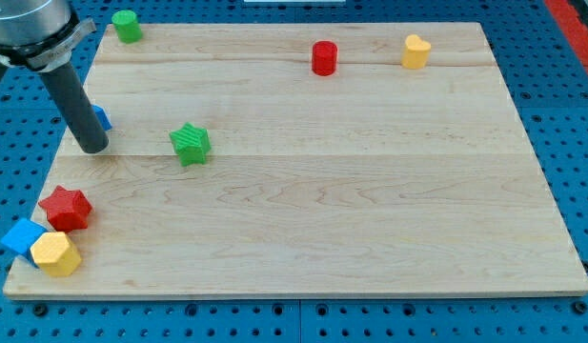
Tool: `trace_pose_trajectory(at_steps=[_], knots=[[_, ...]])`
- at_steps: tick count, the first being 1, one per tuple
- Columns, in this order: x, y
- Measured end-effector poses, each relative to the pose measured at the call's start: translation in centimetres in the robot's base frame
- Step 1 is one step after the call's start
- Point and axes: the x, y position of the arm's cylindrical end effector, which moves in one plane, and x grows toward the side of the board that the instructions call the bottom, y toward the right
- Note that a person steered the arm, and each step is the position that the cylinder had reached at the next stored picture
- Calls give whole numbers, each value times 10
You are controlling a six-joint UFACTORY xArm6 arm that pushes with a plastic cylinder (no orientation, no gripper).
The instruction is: Push the green star to the center right
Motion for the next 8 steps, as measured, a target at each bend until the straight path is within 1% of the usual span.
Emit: trace_pose_trajectory(at_steps=[2, 3, 5, 8], knots=[[1, 1], [-7, 49], [-4, 141], [-4, 252]])
